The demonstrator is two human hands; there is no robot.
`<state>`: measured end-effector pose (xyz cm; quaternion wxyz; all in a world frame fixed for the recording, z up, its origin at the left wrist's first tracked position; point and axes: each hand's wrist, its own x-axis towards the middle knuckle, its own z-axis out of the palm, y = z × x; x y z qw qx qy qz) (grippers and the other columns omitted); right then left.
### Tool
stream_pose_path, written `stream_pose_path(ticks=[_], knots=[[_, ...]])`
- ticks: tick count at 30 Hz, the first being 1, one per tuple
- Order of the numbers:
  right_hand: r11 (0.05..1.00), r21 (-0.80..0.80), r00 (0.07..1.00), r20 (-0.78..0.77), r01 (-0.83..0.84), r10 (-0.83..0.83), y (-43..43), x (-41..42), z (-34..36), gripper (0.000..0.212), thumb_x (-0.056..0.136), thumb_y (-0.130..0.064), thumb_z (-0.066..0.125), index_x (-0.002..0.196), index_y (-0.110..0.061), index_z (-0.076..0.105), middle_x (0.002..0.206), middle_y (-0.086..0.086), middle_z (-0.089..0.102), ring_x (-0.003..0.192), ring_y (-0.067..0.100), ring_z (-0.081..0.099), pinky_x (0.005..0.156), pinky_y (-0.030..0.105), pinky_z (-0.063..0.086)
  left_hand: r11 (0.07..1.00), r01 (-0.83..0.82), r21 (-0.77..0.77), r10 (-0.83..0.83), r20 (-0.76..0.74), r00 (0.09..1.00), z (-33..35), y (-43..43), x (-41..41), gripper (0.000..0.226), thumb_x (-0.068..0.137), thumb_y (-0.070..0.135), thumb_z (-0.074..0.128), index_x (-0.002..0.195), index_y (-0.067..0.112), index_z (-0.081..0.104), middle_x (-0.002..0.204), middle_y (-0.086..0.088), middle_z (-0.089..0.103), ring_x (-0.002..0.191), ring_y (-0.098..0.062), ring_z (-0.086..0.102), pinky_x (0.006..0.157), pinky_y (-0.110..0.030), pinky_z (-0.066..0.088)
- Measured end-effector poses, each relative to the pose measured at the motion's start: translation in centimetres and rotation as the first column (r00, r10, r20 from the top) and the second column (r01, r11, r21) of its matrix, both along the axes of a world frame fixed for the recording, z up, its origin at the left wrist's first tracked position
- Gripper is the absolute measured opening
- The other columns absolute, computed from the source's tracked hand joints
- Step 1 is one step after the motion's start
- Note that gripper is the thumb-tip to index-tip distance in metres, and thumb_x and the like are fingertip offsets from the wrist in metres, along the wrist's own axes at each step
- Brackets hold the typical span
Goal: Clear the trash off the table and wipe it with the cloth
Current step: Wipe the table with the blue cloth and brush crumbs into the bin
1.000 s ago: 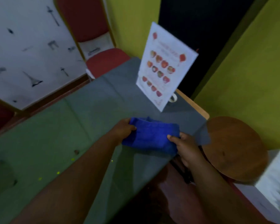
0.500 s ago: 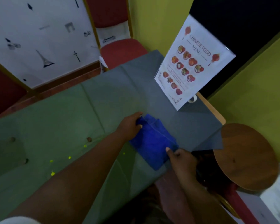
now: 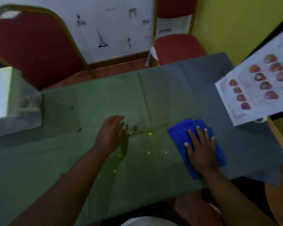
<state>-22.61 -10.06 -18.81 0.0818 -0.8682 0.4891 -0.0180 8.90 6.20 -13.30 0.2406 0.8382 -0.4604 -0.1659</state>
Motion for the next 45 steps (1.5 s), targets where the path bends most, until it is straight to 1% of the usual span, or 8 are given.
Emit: stream_pose_path(ticks=[4, 8, 18, 28, 35, 39, 43, 45], knots=[[0.985, -0.155, 0.994, 0.09, 0.071, -0.057, -1.1, 3.1, -0.1, 0.04, 0.091, -0.038, 0.042, 0.109, -0.01, 0.064, 0.127, 0.018, 0.057, 0.111, 0.043, 0.051, 0.09, 0.05, 0.041, 0.992, -0.126, -0.009, 0.126, 0.008, 0.992, -0.4, 6.2, 4.1, 0.046, 0.088, 0.034, 0.049, 0.123, 0.007, 0.061, 0.121, -0.013, 0.062, 0.114, -0.03, 0.056, 0.098, -0.025, 0.036], [0.984, -0.151, 0.994, 0.073, 0.092, -0.081, -2.8, 6.6, 0.4, 0.039, 0.091, -0.034, 0.038, 0.096, -0.003, 0.06, 0.1, 0.026, 0.054, 0.085, 0.043, 0.049, 0.074, 0.049, 0.044, 0.97, -0.238, -0.042, 0.238, 0.006, 0.971, -0.8, 11.1, 6.2, 0.042, 0.087, 0.028, 0.052, 0.121, 0.006, 0.062, 0.12, -0.014, 0.063, 0.113, -0.031, 0.057, 0.099, -0.024, 0.035], [0.984, -0.112, 0.982, 0.115, -0.137, 0.15, -0.6, 19.7, 1.2, 0.019, 0.091, -0.021, 0.059, 0.096, -0.002, 0.058, 0.101, 0.025, 0.054, 0.091, 0.043, 0.053, 0.072, 0.046, 0.047, 0.906, -0.418, -0.071, 0.422, 0.074, 0.903, -2.1, 21.1, 8.9, 0.039, 0.085, 0.023, 0.056, 0.117, 0.002, 0.061, 0.117, -0.019, 0.061, 0.108, -0.036, 0.057, 0.094, -0.038, 0.043], [0.856, 0.046, 0.826, 0.293, -0.514, 0.481, 12.2, 32.8, 1.8, 0.016, 0.092, -0.024, 0.059, 0.095, -0.009, 0.06, 0.099, 0.014, 0.057, 0.088, 0.033, 0.054, 0.07, 0.037, 0.045, 0.804, -0.594, -0.015, 0.586, 0.183, 0.789, -4.6, 30.3, 9.7, 0.048, 0.086, 0.03, 0.051, 0.119, -0.004, 0.061, 0.124, -0.025, 0.055, 0.114, -0.041, 0.049, 0.101, -0.039, 0.036], [0.878, 0.145, 0.782, 0.536, -0.457, 0.319, 9.6, 37.0, 5.0, 0.016, 0.092, -0.021, 0.058, 0.101, -0.009, 0.064, 0.104, 0.012, 0.063, 0.095, 0.024, 0.057, 0.078, 0.023, 0.036, 0.764, -0.643, -0.051, 0.64, 0.18, 0.747, -5.0, 32.8, 10.1, 0.044, 0.086, 0.026, 0.054, 0.119, -0.003, 0.06, 0.123, -0.024, 0.054, 0.115, -0.04, 0.048, 0.102, -0.04, 0.035], [0.931, 0.147, 0.882, 0.397, -0.333, 0.253, 4.3, 39.5, 4.9, 0.026, 0.093, -0.031, 0.056, 0.108, -0.011, 0.063, 0.111, 0.013, 0.064, 0.104, 0.03, 0.058, 0.088, 0.033, 0.043, 0.738, -0.672, -0.058, 0.67, 0.176, 0.721, -5.0, 33.2, 10.8, 0.043, 0.087, 0.024, 0.055, 0.121, -0.002, 0.059, 0.125, -0.022, 0.054, 0.117, -0.038, 0.047, 0.104, -0.039, 0.034], [0.927, 0.055, 0.919, -0.118, -0.371, 0.375, 3.7, 41.0, 3.9, 0.056, 0.091, -0.058, 0.048, 0.134, -0.022, 0.049, 0.139, 0.014, 0.044, 0.122, 0.041, 0.044, 0.099, 0.049, 0.038, 0.734, -0.675, -0.071, 0.675, 0.176, 0.716, -5.1, 33.5, 11.3, 0.042, 0.087, 0.022, 0.057, 0.121, -0.001, 0.059, 0.125, -0.021, 0.053, 0.118, -0.038, 0.047, 0.104, -0.038, 0.034], [0.93, 0.04, 0.908, -0.204, -0.365, 0.366, 5.0, 41.2, 3.1, 0.057, 0.092, -0.057, 0.045, 0.14, -0.027, 0.042, 0.144, 0.011, 0.033, 0.124, 0.041, 0.037, 0.099, 0.053, 0.035, 0.733, -0.676, -0.07, 0.676, 0.182, 0.714, -5.2, 33.7, 11.5, 0.042, 0.086, 0.022, 0.057, 0.121, -0.002, 0.059, 0.125, -0.022, 0.053, 0.118, -0.038, 0.047, 0.103, -0.039, 0.035]])
